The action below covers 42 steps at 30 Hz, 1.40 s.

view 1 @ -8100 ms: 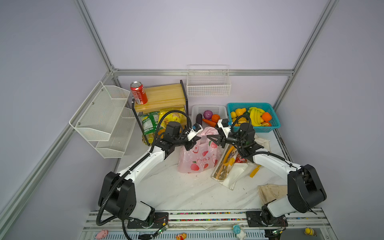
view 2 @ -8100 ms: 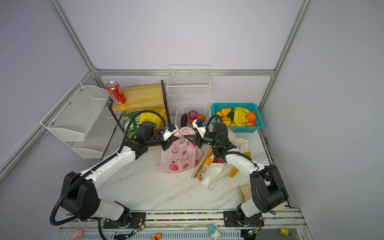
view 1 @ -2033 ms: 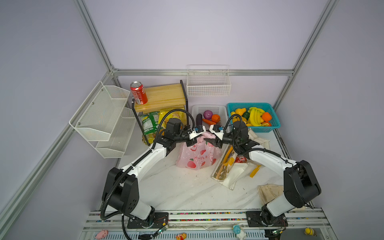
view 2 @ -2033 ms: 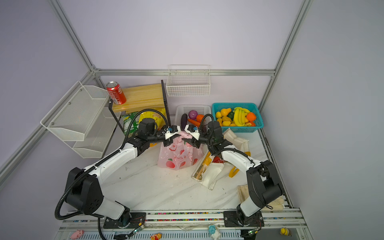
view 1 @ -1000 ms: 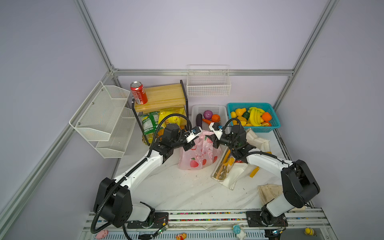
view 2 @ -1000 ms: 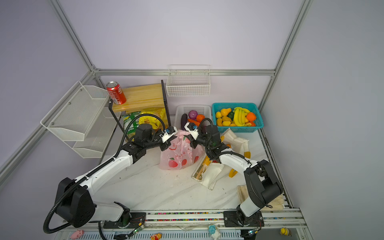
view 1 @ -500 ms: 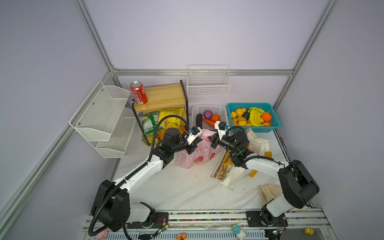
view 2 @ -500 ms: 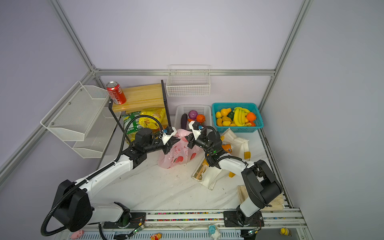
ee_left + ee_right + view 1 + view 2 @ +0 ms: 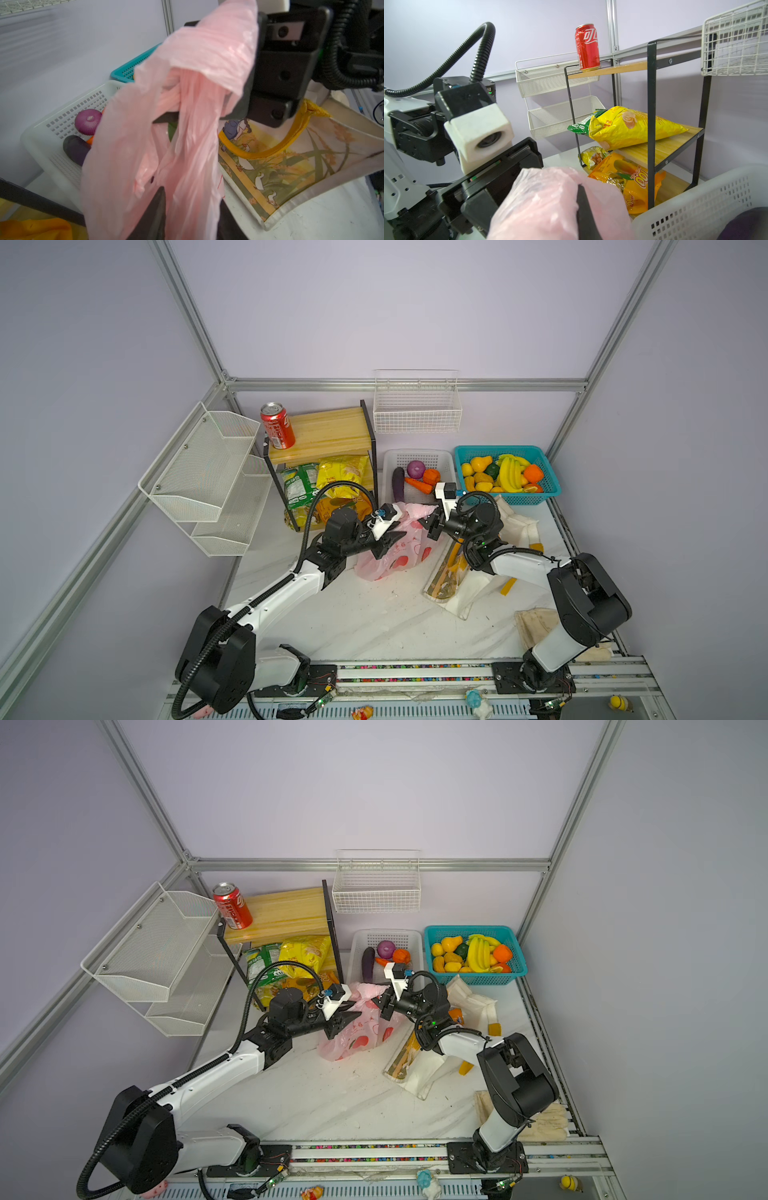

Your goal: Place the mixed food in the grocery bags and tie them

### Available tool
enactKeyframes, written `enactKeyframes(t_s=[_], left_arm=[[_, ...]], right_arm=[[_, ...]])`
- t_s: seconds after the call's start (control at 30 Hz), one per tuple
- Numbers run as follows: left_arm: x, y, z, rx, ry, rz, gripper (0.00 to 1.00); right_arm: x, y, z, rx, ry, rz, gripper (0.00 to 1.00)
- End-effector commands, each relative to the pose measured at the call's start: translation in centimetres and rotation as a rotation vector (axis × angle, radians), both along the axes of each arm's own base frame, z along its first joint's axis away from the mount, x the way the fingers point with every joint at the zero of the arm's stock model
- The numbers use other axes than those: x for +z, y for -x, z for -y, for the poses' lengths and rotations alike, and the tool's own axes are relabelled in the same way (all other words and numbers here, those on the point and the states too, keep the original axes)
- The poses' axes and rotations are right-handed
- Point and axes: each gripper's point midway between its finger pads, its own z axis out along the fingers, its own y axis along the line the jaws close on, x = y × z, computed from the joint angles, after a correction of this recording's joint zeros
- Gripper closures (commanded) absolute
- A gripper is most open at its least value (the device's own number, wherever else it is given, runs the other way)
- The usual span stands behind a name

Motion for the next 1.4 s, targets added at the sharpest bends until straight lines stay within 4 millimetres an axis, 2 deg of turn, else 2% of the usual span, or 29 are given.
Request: enactKeyframes(t_s=[0.0, 0.17, 0.33, 0.43, 0.5, 0.57, 0.7, 0.8, 1.03, 1.2, 1.37], left_arm=[[1.2, 1.6, -0.3, -0.015, 0.067, 0.018, 0.57], [3.2, 2.7, -1.2, -0.025, 0.122, 0.053, 0.55], [5.8, 2.8, -2.4, -0.020, 0.215, 0.061, 0.54], [7.3, 2.3, -3.1, -0.004, 0.270, 0.064, 0.62], [7.7, 2.0, -3.1, -0.012, 0.276, 0.058, 0.73], [7.7, 1.8, -2.7, -0.032, 0.262, 0.040, 0.82], [7.6, 2.5, -1.7, -0.127, 0.240, 0.043, 0.89], [7.2, 2.2, -1.6, -0.125, 0.229, 0.043, 0.89], [6.6, -0.6, -1.7, -0.035, 0.216, 0.001, 0.89], [5.6, -1.4, -1.3, -0.042, 0.191, 0.002, 0.86], [6.1, -1.7, -0.6, -0.083, 0.221, 0.011, 0.82]], right_arm=[[1.9, 1.1, 0.1, 0.066, -0.037, 0.081, 1.00], [1.8, 0.7, 0.4, 0.069, -0.027, 0.097, 1.00], [1.8, 0.7, 0.3, 0.079, -0.024, 0.109, 1.00], [1.9, 0.8, 0.2, 0.092, -0.022, 0.116, 1.00], [1.9, 1.0, 0.2, 0.102, -0.026, 0.118, 1.00], [2.0, 1.0, 0.2, 0.104, -0.029, 0.117, 1.00], [2.1, 0.9, 0.1, 0.109, -0.041, 0.110, 1.00], [2.2, 1.0, 0.1, 0.111, -0.047, 0.109, 1.00], [2.2, 1.4, 0.2, 0.127, -0.055, 0.119, 1.00], [3.6, 1.8, 0.4, 0.142, -0.121, 0.114, 1.00], [3.6, 2.5, -0.7, 0.188, -0.130, 0.103, 1.00]])
